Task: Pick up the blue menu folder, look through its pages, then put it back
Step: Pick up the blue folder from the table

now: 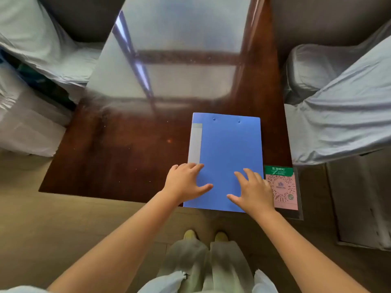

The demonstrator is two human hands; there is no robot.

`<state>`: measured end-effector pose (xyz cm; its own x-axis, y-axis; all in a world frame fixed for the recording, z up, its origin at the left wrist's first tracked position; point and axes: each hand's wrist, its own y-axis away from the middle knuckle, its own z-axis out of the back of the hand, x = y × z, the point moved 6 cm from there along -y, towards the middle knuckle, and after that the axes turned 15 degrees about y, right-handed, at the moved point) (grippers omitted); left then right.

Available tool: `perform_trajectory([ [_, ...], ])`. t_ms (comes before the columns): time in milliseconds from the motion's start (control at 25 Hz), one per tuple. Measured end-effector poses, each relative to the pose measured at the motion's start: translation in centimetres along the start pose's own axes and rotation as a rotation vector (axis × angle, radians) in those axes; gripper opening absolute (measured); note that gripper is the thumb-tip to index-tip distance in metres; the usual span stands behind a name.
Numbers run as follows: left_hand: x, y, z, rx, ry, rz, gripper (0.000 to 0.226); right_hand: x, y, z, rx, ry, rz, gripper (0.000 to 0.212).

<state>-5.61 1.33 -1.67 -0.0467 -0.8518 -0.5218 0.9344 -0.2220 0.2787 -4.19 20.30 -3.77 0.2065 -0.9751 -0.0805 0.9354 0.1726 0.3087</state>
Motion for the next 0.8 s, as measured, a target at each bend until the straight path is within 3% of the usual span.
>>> perform_trajectory([
  [160, 0.3, 1.1, -2.2, 0.021, -0.218, -0.081, 0.08, 1.2, 1.0, -2.9, 0.047, 0.076, 0.019, 0.084],
  [240, 1.3, 1.7, -3.7, 0.092, -0.25, -0.036, 0.088, 1.3, 1.0, -3.3, 0.03, 0.066, 0.005, 0.085],
  [320, 2.2, 2.7, -4.4, 0.063, -0.178, 0.074, 0.094, 1.3, 0.8, -3.4, 0.019, 0.076, 0.005, 0.085],
  [440, 2.1, 3.8, -4.9, -0.121, 0.156, 0.253, 0.1, 1.8, 0.7, -3.7, 0.02, 0.075, 0.001, 0.085],
  [560, 3.9, 3.1, -3.7, -0.25, 0.549, 0.466, 0.067, 2.2, 0.6, -4.1, 0.014, 0.071, 0.001, 0.086],
  [680, 6.0, 2.2, -3.0, -0.092, 1.041, 0.657, 0.019, 2.2, 0.7, -4.2, -0.002, 0.078, 0.001, 0.086],
  [800, 5.4, 3.1, -2.5, 0.103, 1.163, 0.627, 0.011, 2.4, 0.9, -3.9, 0.002, 0.07, 0.03, 0.086],
])
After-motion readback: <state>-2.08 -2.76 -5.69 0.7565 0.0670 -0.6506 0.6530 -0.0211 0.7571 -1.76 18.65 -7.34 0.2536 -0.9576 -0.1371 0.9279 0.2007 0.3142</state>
